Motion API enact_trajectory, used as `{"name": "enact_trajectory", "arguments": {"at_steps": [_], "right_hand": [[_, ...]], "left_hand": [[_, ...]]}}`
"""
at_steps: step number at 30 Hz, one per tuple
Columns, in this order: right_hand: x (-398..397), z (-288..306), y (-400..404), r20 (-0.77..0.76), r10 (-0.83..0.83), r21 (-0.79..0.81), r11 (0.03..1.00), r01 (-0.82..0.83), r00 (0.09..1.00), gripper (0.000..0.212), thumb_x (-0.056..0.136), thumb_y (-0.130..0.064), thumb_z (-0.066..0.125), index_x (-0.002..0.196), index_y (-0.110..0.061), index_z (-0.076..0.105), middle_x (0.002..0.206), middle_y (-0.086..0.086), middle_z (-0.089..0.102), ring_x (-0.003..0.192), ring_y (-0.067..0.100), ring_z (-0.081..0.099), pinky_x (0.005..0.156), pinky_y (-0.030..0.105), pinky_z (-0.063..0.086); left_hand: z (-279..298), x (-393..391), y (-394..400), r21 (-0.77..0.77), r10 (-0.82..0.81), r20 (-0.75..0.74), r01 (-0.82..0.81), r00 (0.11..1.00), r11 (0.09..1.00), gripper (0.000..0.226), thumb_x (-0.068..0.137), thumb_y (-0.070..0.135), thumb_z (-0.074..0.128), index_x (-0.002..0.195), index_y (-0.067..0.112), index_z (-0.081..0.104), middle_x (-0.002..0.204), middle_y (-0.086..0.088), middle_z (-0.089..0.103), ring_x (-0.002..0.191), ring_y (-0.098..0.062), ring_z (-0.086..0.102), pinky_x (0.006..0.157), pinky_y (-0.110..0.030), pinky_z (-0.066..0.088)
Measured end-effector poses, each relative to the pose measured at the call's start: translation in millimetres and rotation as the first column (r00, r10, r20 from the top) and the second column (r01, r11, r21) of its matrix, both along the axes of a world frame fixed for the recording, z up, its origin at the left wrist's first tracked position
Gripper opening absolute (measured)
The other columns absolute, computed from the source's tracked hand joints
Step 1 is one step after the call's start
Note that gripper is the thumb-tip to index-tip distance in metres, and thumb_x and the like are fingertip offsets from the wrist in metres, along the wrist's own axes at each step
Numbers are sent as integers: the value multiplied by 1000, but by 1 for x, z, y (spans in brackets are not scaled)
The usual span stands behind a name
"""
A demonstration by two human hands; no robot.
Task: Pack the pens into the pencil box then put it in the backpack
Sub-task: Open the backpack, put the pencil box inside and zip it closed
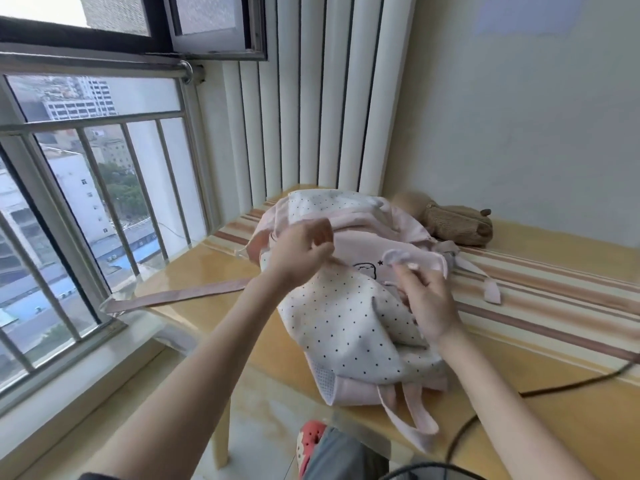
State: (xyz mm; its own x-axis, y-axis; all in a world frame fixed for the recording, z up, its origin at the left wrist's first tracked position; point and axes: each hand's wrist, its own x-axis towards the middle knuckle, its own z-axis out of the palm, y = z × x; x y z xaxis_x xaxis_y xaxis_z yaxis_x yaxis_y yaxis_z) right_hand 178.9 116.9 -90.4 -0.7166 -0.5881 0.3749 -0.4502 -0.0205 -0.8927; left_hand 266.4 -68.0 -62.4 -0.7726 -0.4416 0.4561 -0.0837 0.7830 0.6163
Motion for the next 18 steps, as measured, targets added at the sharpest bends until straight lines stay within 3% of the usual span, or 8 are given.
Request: {"name": "enact_trajectory", "arguments": {"at_steps": [2, 5, 7, 10, 13, 16, 18], "right_hand": [[6, 7, -5, -49, -47, -81, 996, 43, 998, 60, 94, -37, 53, 46, -8, 31, 42, -2, 23, 39, 10, 23, 48, 31, 28], [-4, 4, -4, -76, -179, -57, 983, 175, 981, 66, 95, -38, 49, 35, -17, 31, 32, -8, 25, 35, 7, 24, 47, 26, 24], [-6, 0, 0, -71, -262, 2, 965, 263, 962, 68, 96, -39, 46, 34, -18, 31, 30, -6, 25, 35, 9, 24, 48, 28, 24], [-9, -2, 8, -28, -356, -32, 934, 355, 934, 61, 97, -29, 47, 41, -20, 24, 38, -5, 22, 37, 12, 20, 48, 29, 19], [-41, -1, 26, 49, -542, -24, 839, 543, 839, 53, 94, -24, 46, 45, -15, 29, 43, 6, 29, 37, 16, 25, 43, 26, 20], [-84, -3, 29, 215, -663, 140, 748, 649, 717, 37, 87, -19, 44, 52, -14, 34, 50, 6, 35, 44, 18, 30, 49, 29, 23], [-95, 0, 17, 286, -650, 184, 758, 626, 704, 33, 87, -20, 43, 55, -13, 38, 54, 5, 39, 46, 20, 34, 49, 29, 24]], "left_hand": [[8, -11, 34, 9, -192, 86, 192, 978, 981, 28, 82, 27, 51, 62, 7, 53, 58, 2, 50, 60, -17, 48, 60, -38, 39], [2, -26, 59, -105, -219, 250, 251, 943, 962, 53, 94, 40, 45, 53, 6, 44, 46, 1, 37, 44, -12, 31, 50, -32, 29], [-2, -28, 58, -66, -210, 206, 228, 956, 971, 54, 93, 42, 47, 50, 11, 39, 46, -1, 33, 43, -13, 27, 49, -32, 26], [2, -14, 45, -56, -150, 81, 155, 985, 986, 55, 88, 37, 58, 49, 17, 26, 46, 3, 21, 44, -11, 19, 49, -29, 19], [7, 12, 20, 54, -118, 37, 116, 992, 992, 55, 84, 28, 64, 49, 17, 23, 48, 4, 17, 45, -11, 16, 51, -28, 19], [2, 23, 9, 113, -170, 224, 148, 960, 983, 57, 82, 30, 67, 48, 20, 23, 48, 4, 16, 46, -10, 15, 48, -25, 17], [-4, 15, 10, 44, -179, 384, 175, 906, 984, 58, 83, 33, 66, 46, 19, 24, 46, 4, 19, 44, -11, 17, 49, -26, 21]]}}
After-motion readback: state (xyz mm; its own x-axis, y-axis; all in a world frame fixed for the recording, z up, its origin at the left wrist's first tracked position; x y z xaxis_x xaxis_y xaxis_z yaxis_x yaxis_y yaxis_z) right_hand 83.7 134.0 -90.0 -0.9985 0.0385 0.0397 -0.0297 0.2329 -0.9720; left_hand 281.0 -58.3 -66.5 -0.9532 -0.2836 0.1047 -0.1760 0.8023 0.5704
